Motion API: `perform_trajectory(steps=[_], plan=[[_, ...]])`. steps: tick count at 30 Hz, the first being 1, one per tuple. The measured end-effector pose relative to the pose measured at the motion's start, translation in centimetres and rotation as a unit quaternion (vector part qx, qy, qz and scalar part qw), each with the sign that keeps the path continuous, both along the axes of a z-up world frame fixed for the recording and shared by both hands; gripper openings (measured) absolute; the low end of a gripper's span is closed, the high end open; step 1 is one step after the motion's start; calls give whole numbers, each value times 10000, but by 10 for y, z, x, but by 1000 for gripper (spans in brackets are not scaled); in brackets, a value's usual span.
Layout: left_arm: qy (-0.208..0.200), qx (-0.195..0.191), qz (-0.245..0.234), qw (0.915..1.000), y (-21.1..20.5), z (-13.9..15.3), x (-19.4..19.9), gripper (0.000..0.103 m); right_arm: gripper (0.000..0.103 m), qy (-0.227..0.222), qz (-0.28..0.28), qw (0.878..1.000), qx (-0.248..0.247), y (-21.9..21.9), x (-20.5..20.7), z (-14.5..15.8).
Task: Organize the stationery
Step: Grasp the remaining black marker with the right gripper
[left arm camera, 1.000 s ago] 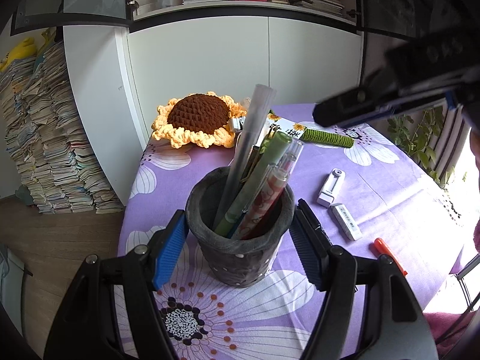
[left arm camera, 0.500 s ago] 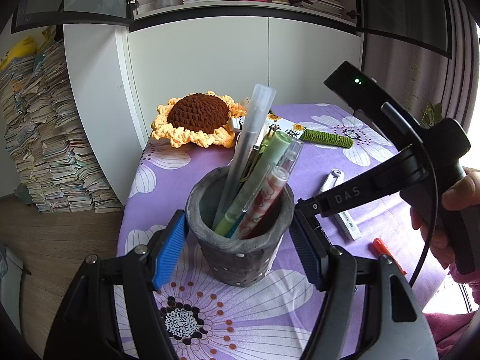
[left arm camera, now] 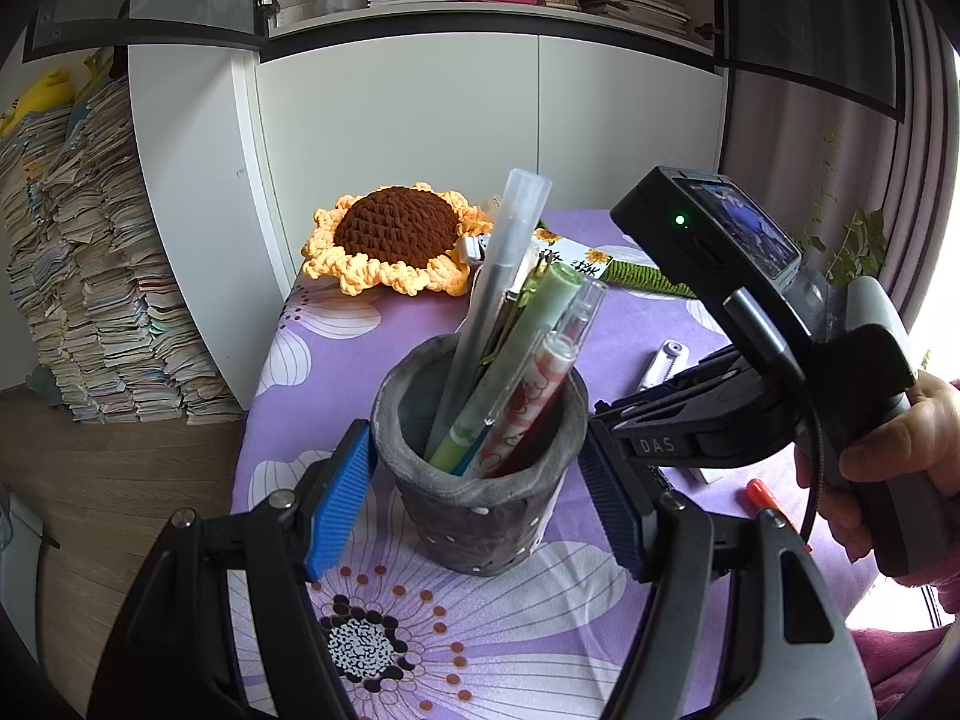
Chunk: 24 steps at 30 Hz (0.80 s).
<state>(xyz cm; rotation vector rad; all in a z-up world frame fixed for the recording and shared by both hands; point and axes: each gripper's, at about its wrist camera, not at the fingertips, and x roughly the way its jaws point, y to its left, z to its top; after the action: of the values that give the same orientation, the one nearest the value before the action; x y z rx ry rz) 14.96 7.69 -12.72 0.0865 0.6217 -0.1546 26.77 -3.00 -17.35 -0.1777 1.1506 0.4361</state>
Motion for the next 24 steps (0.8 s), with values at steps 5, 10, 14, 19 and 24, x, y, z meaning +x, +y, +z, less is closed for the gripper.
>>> perform_trajectory(steps=[5, 10, 14, 19, 24], plan=[[-2, -2, 7, 10000, 0, 0, 0, 69, 15, 42, -53, 9999, 126, -6, 1, 0], [0, -3, 12, 10000, 0, 0, 0, 69, 15, -63, -32, 9997, 219, -8, -7, 8], [-5, 10, 13, 10000, 0, 0, -1, 69, 15, -297, 2, 9991, 308, -13, -18, 26], [-7, 10, 15, 10000, 0, 0, -1, 69, 15, -642, 78, 9969, 442, -19, -37, 52], [-6, 9, 7, 10000, 0, 1, -1, 69, 15, -1032, 164, 9930, 544, -17, -53, 78]])
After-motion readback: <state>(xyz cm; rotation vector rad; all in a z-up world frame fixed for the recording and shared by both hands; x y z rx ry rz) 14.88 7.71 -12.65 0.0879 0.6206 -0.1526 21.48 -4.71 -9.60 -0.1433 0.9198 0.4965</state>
